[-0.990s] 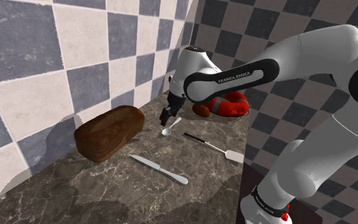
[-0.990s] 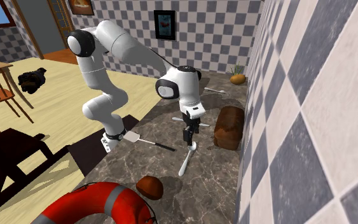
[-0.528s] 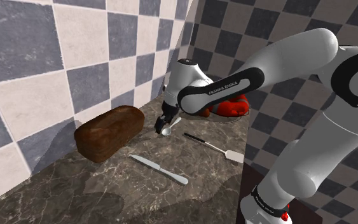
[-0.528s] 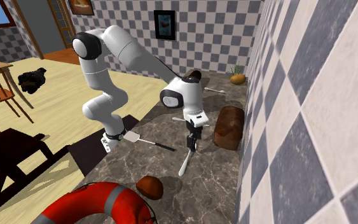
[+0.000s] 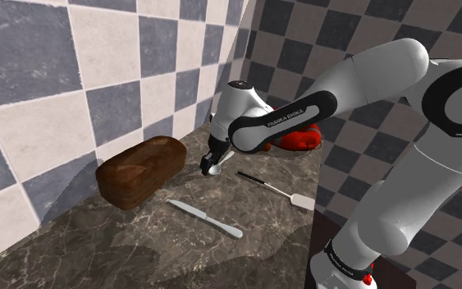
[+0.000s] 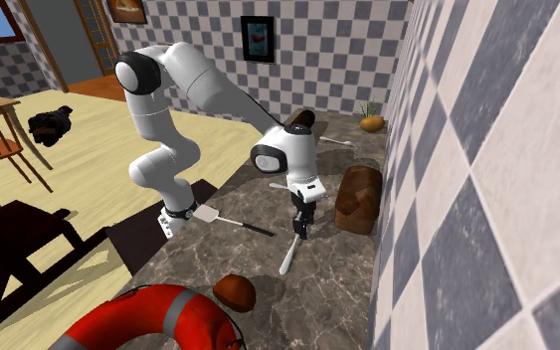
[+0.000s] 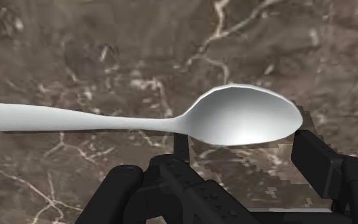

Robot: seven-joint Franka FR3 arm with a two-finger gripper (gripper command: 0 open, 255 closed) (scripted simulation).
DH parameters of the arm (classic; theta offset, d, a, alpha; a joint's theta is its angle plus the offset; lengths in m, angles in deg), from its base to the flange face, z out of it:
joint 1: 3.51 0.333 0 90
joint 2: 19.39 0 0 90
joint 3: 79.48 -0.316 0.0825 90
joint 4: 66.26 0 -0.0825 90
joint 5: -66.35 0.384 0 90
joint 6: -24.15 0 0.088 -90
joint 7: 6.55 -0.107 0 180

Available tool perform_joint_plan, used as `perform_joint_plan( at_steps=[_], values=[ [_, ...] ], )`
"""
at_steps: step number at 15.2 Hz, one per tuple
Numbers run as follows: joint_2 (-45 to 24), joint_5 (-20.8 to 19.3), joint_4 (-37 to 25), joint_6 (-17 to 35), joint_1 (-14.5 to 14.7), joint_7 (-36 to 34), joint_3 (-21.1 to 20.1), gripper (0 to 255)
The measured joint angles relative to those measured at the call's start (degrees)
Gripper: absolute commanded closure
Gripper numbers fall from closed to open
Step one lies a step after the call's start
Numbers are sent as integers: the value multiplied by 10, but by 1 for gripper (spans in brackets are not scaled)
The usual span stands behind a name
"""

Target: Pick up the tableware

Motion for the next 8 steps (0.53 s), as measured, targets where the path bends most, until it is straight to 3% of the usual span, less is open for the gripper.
perform_joint_plan(
  at_steps=[8],
  values=[
    [11,6,-5,-16,0,5,1,255]
  ],
)
